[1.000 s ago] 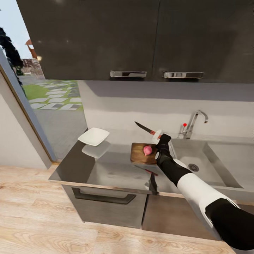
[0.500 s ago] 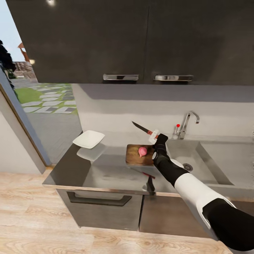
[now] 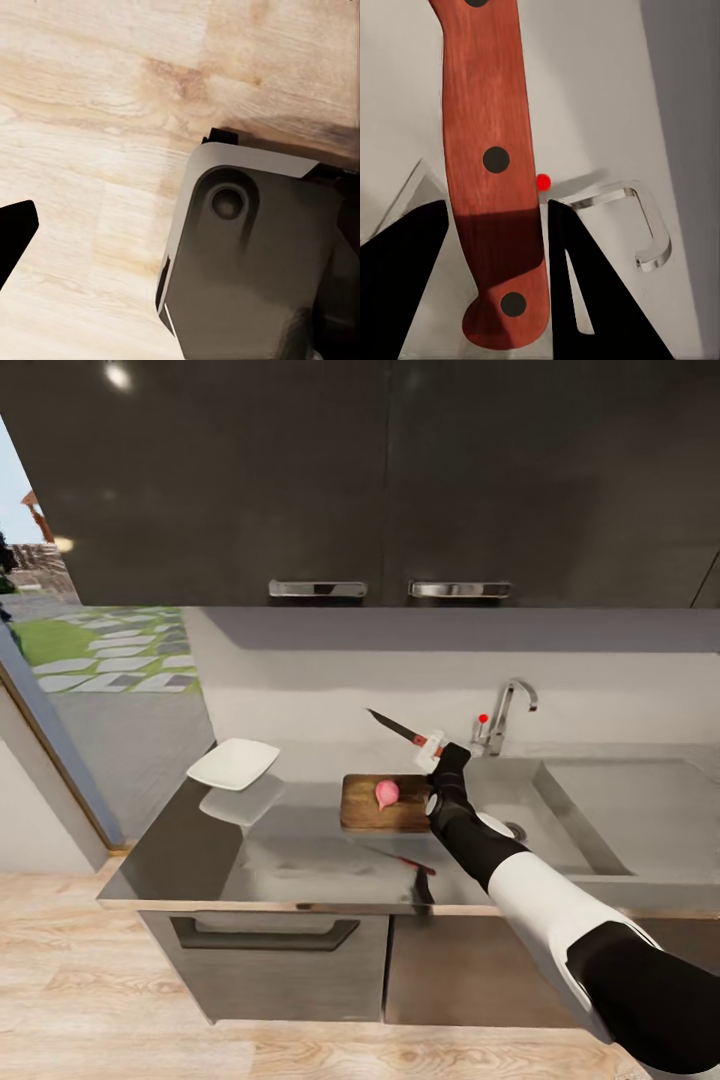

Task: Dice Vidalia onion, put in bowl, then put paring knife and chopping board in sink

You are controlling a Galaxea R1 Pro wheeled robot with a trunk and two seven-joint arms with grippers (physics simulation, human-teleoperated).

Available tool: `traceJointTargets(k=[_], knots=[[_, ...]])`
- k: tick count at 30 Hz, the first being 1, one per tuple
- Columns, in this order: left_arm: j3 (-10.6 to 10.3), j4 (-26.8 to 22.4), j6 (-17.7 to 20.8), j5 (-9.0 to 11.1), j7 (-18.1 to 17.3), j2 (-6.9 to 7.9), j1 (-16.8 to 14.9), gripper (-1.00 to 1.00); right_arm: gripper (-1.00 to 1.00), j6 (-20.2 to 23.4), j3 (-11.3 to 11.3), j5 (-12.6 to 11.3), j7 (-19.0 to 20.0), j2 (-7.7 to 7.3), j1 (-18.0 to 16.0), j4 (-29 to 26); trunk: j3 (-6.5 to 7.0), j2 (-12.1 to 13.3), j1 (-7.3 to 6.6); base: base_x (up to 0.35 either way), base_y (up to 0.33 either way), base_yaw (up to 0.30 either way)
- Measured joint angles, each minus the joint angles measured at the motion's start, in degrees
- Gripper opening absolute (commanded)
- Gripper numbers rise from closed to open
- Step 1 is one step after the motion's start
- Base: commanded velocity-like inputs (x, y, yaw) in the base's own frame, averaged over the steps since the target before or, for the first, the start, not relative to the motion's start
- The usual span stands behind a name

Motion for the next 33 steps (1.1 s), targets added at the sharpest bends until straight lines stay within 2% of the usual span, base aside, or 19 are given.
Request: traceJointTargets(k=[11, 14, 16, 17, 20, 21, 33], knots=[[0.00, 0.00, 0.02, -0.04, 0.00, -0.16, -0.02, 1.00, -1.00, 0.04, 0.07, 0.76, 0.00, 0.62, 0.00, 1.68, 0.85, 0.00, 0.00, 0.000, 0.000, -0.115], [0.00, -0.01, 0.06, -0.05, 0.00, -0.17, -0.01, 1.00, -1.00, 0.07, 0.08, 3.28, 0.09, 1.65, 0.00, 1.71, 0.92, 0.00, 0.00, 0.000, 0.000, -0.024], [0.00, 0.00, 0.08, -0.05, 0.00, -0.22, -0.01, 1.00, -1.00, 0.23, 0.09, 5.77, 0.34, 3.05, 0.00, 1.81, 0.94, 0.00, 0.00, 0.000, 0.000, -0.009], [0.00, -0.01, 0.08, -0.05, 0.00, -0.23, 0.00, 1.00, -1.00, 0.36, 0.08, 6.34, 0.39, 3.52, 0.00, 1.90, 0.94, 0.00, 0.00, 0.000, 0.000, -0.005], [0.00, -0.01, 0.09, -0.01, 0.00, -0.25, 0.02, 1.00, -1.00, 1.44, 0.06, 8.16, 0.67, 6.16, 0.00, 3.31, 0.95, 0.01, 0.00, 0.000, 0.000, -0.002], [0.00, -0.01, 0.09, 0.01, 0.00, -0.25, 0.03, 1.00, -1.00, 1.65, 0.09, 8.36, 0.73, 6.54, 0.00, 4.04, 0.95, 0.01, 0.00, 0.000, 0.000, -0.001], [-0.01, -0.01, 0.09, 0.03, 0.00, -0.18, 0.00, 1.00, -1.00, 1.87, 0.08, 8.84, 0.87, 6.54, 0.00, 8.34, 0.95, 0.01, 0.00, 0.000, 0.000, 0.000]])
